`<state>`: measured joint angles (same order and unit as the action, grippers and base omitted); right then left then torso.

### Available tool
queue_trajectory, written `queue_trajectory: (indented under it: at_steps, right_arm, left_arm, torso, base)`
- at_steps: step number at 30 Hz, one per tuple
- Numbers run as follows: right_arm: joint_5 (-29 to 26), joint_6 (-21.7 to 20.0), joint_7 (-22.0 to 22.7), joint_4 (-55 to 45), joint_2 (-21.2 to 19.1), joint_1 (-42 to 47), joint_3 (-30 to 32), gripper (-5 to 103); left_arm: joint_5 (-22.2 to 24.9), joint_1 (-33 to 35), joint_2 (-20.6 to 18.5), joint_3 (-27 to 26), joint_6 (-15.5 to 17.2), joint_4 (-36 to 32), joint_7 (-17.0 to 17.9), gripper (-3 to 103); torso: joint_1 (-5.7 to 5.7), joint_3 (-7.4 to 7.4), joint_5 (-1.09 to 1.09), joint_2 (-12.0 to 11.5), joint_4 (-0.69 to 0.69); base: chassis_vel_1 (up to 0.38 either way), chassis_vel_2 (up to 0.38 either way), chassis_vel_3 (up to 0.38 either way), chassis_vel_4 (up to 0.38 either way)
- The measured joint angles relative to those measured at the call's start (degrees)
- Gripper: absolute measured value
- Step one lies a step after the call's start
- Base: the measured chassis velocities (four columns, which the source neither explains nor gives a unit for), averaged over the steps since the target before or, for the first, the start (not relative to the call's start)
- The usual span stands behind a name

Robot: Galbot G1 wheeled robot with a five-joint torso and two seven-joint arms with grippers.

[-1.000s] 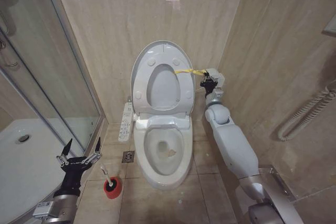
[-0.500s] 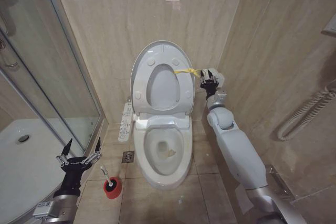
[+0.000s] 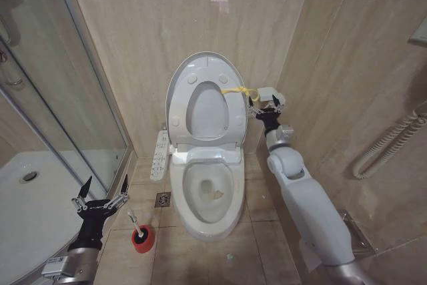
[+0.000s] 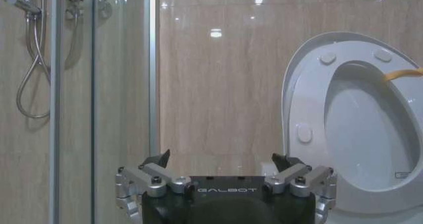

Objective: Open the toilet lid, clean the toilet bowl with a toilet brush, close the toilet lid, and flush.

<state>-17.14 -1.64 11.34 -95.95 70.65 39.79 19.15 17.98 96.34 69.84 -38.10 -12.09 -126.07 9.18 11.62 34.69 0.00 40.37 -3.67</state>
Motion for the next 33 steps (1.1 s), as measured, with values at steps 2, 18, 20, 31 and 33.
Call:
queue_trajectory:
  at_steps: [2, 18, 20, 31, 33]
  right_arm:
    - [-0.1, -0.2, 0.2, -1.2, -0.1, 1.3, 0.3, 98]
    - [0.4, -0.1, 1.3, -10.4, 0.1, 16.8, 3.7, 100]
    - [0.6, 0.1, 1.4, -12.1, 0.3, 19.4, 4.2, 100]
    - [2.6, 0.6, 1.9, -17.5, 2.3, 29.0, 6.7, 100]
    - [3.3, 0.7, 1.8, -18.4, 2.9, 31.1, 6.7, 100]
  left_arm:
    - [0.0, 0.0, 0.0, 0.0, 0.0, 0.0, 0.0, 100]
    - [0.0, 0.0, 0.0, 0.0, 0.0, 0.0, 0.0, 100]
    - [0.0, 0.0, 0.0, 0.0, 0.0, 0.0, 0.0, 100]
    - [0.0, 0.0, 0.0, 0.0, 0.0, 0.0, 0.0, 100]
    - [0.0, 0.0, 0.0, 0.0, 0.0, 0.0, 0.0, 100]
  torso:
    - [0.0, 0.0, 0.0, 0.0, 0.0]
    - [0.0, 0.0, 0.0, 0.0, 0.0]
    - [0.0, 0.0, 0.0, 0.0, 0.0]
    - [0.0, 0.0, 0.0, 0.0, 0.0]
    - [0.0, 0.0, 0.0, 0.0, 0.0]
  base:
    - [0.0, 0.0, 0.0, 0.0]
    - [0.0, 0.0, 0.0, 0.0]
    - [0.0, 0.0, 0.0, 0.0]
    - [0.0, 0.0, 0.0, 0.0]
    - [0.0, 0.0, 0.0, 0.0]
